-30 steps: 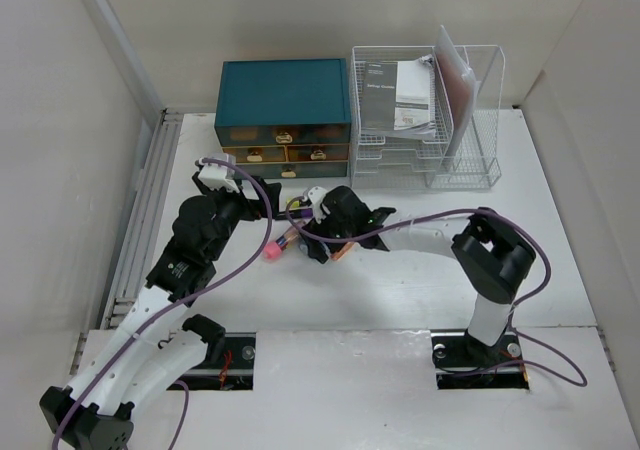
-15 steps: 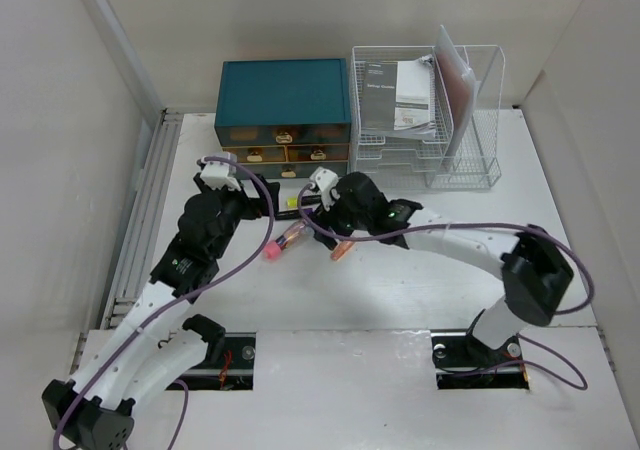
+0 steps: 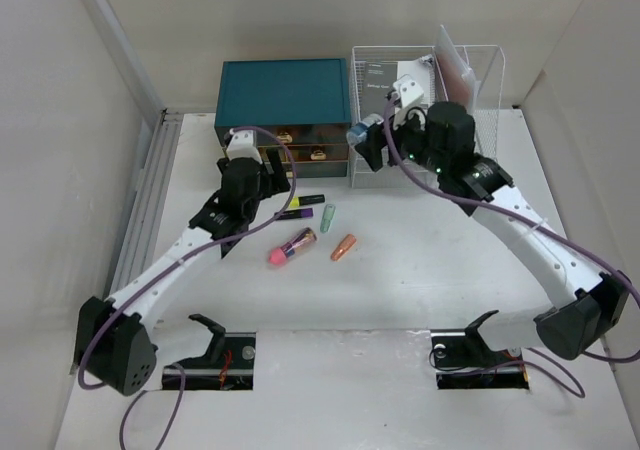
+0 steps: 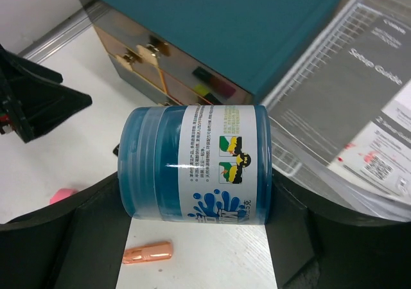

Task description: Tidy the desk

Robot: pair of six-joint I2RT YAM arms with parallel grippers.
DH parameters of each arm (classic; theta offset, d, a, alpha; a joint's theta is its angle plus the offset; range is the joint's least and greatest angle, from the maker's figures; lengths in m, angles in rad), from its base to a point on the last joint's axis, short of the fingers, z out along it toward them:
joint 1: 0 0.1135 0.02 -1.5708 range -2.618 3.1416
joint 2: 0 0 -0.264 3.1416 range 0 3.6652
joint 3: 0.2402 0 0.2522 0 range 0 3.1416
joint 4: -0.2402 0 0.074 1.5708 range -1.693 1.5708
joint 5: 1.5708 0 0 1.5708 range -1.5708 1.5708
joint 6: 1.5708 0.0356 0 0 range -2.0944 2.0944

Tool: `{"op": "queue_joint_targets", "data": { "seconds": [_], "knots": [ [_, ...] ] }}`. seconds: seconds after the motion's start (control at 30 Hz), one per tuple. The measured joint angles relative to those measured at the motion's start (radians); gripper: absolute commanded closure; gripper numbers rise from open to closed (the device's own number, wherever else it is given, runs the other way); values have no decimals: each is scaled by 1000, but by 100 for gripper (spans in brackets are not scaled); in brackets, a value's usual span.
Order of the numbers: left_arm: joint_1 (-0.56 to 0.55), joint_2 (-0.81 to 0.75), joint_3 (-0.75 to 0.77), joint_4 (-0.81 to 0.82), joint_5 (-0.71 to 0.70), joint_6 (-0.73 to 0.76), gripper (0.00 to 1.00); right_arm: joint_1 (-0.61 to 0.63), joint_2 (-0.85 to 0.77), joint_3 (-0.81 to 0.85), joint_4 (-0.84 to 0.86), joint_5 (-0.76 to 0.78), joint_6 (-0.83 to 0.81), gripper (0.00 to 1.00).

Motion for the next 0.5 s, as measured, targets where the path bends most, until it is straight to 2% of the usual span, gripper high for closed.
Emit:
{"op": "queue_joint_targets", "data": {
  "seconds": [0.13, 0.5],
  "knots": [
    [0, 100, 77, 26, -31, -8, 27, -90, 5, 13, -33, -84, 35, 100],
    [8, 287, 222, 69, -45, 28, 27, -134, 10, 13, -55, -275, 105, 100]
  ]
}}
